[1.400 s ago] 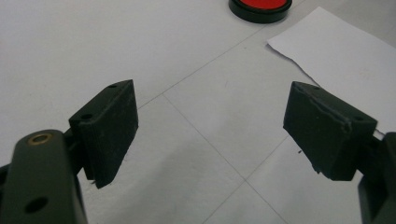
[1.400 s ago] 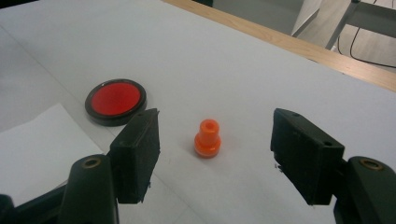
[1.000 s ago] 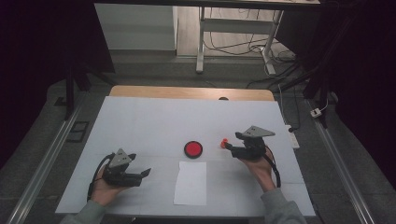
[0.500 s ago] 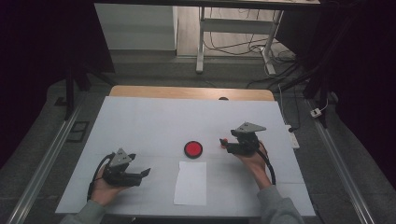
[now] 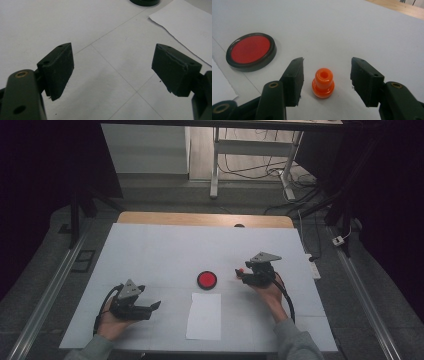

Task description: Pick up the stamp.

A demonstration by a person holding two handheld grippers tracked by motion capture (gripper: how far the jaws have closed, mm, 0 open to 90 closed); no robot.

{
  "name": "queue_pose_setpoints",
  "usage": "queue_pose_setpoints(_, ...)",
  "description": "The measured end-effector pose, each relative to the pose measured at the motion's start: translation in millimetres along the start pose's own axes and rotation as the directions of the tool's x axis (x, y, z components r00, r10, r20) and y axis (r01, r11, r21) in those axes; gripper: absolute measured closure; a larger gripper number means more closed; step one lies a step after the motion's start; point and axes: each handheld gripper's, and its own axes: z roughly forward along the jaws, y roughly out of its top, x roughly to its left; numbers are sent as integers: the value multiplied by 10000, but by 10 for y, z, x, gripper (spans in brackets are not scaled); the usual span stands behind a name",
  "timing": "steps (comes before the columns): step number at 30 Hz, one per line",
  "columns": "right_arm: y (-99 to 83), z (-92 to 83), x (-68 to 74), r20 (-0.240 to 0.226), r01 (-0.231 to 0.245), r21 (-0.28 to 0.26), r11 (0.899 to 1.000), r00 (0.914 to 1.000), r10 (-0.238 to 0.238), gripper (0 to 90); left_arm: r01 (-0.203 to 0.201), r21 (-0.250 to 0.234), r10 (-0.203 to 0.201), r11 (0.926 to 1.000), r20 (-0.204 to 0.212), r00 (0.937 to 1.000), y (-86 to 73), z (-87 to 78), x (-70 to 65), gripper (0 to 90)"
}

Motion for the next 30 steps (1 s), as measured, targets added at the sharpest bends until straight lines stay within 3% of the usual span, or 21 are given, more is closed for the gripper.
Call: queue_pose_setpoints(30,-64,104,5,-81,81,327,9994,9999,-78,709,-97,148,97,9998,20,10000,-10,15,-1,181)
